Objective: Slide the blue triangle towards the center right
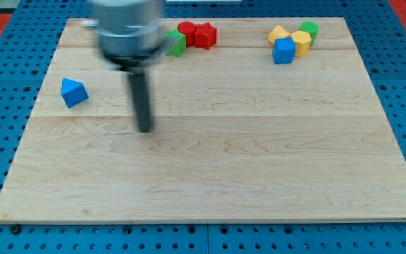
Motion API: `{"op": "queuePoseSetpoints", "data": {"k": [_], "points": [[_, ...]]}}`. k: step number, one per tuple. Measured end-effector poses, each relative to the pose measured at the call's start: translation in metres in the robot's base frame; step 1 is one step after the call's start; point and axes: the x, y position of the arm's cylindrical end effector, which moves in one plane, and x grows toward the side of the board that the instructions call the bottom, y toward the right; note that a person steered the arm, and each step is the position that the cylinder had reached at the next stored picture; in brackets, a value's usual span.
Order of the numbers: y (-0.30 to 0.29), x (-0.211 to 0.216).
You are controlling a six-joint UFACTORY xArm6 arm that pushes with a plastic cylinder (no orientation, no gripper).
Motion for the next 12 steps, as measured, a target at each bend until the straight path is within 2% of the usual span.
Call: {"op": "queuePoseSetpoints", "data": {"k": [1, 2, 3, 4, 5, 6, 7, 8, 9, 11, 12], "points": [[-0.105, -0.029], [-0.047, -0.056], [0.08, -0.061], [0.039, -0.059], [0.024, -0.036], [0.039, 0.026], [-0.037, 0.03], [-0.095, -0.015], [-0.073, -0.036], [-0.073, -0.046], [-0.048, -0.065]]}}
